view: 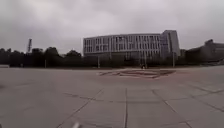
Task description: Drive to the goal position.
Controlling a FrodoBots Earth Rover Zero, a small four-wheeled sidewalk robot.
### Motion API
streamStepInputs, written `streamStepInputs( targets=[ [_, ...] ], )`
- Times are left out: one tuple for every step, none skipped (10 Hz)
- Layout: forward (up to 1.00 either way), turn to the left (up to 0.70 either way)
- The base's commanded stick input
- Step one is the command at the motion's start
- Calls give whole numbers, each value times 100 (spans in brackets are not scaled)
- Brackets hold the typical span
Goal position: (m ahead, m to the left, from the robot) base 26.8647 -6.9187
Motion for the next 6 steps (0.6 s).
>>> streamStepInputs(
  targets=[
    [70, 0],
    [70, 0],
    [70, 0],
    [70, 0],
    [70, 0],
    [70, 0]
  ],
)
